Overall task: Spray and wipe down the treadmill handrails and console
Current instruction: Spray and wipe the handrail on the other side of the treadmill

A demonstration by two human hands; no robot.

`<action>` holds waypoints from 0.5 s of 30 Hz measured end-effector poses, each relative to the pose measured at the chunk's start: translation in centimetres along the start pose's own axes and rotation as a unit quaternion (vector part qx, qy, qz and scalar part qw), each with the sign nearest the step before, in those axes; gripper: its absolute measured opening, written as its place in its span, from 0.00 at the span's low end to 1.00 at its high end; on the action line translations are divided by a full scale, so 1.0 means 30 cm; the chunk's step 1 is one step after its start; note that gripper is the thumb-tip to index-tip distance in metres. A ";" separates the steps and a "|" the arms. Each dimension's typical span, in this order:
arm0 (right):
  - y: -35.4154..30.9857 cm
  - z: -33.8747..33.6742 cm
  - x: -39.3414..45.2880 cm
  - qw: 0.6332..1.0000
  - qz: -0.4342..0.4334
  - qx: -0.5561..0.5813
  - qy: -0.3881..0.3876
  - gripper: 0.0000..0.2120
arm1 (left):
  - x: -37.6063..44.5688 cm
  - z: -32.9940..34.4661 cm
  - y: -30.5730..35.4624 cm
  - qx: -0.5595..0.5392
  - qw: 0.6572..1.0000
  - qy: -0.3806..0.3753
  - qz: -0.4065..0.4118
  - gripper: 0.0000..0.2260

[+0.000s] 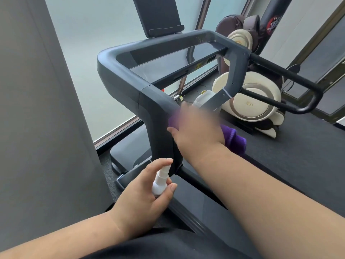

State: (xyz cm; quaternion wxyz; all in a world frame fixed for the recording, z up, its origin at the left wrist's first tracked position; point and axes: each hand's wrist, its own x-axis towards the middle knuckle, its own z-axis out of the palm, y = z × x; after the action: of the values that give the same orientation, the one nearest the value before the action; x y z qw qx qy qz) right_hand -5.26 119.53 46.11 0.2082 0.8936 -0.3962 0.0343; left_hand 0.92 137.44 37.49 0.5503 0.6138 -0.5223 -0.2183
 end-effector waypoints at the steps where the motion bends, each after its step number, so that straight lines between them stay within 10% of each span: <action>1: -0.011 -0.002 0.016 1.000 -0.004 0.004 0.007 0.38 | 0.002 0.003 0.002 -0.003 1.000 -0.002 0.003 0.22; 15: 0.253 -0.009 -0.143 0.987 0.044 0.145 -0.046 0.29 | 0.019 -0.021 -0.037 -0.016 1.000 0.005 0.009 0.22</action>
State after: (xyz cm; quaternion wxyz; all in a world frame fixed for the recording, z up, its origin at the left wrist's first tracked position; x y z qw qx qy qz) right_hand -13.65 118.06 48.00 0.0565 0.8968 -0.4349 0.0590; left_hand 2.10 137.06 36.84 0.5645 0.6017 -0.5212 -0.2183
